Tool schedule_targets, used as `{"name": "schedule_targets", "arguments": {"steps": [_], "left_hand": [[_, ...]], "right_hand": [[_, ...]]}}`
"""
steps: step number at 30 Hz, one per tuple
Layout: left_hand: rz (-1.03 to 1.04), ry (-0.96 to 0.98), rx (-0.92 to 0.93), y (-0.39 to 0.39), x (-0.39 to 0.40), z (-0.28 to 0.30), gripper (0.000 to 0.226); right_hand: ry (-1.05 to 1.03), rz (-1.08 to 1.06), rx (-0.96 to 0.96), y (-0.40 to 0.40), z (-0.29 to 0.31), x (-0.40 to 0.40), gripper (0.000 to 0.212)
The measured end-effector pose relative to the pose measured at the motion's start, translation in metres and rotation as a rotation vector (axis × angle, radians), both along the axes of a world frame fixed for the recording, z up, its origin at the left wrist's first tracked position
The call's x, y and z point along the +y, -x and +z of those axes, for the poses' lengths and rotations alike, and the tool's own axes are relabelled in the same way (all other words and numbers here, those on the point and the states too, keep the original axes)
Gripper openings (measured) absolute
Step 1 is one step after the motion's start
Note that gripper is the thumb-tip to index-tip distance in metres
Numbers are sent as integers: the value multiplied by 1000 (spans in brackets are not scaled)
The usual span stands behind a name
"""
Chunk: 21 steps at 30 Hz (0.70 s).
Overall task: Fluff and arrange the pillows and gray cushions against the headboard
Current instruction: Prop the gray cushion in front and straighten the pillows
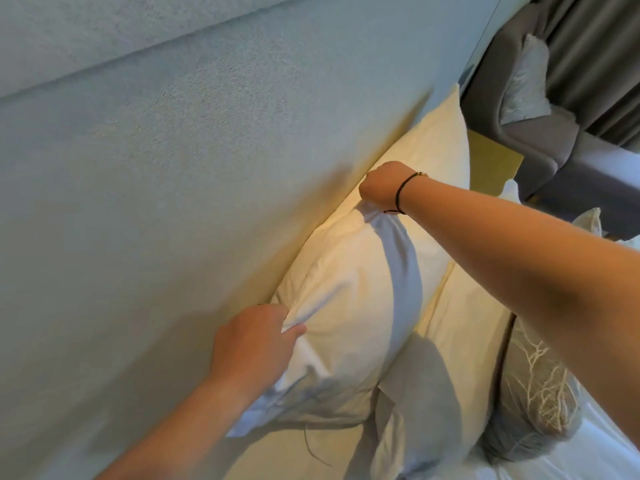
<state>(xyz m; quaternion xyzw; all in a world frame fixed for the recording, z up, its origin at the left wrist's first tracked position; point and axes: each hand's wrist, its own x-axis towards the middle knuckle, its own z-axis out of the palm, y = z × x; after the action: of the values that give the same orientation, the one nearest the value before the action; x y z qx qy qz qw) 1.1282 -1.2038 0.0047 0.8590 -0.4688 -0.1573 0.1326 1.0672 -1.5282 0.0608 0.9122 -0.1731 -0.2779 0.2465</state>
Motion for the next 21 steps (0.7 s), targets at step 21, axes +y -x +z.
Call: {"name": "schedule_targets", "arguments": {"steps": [21], "left_hand": [[-46,-71,434,3,-31,47,57]], "right_hand": [[-199,-471,-806,73,8,12,33]]}}
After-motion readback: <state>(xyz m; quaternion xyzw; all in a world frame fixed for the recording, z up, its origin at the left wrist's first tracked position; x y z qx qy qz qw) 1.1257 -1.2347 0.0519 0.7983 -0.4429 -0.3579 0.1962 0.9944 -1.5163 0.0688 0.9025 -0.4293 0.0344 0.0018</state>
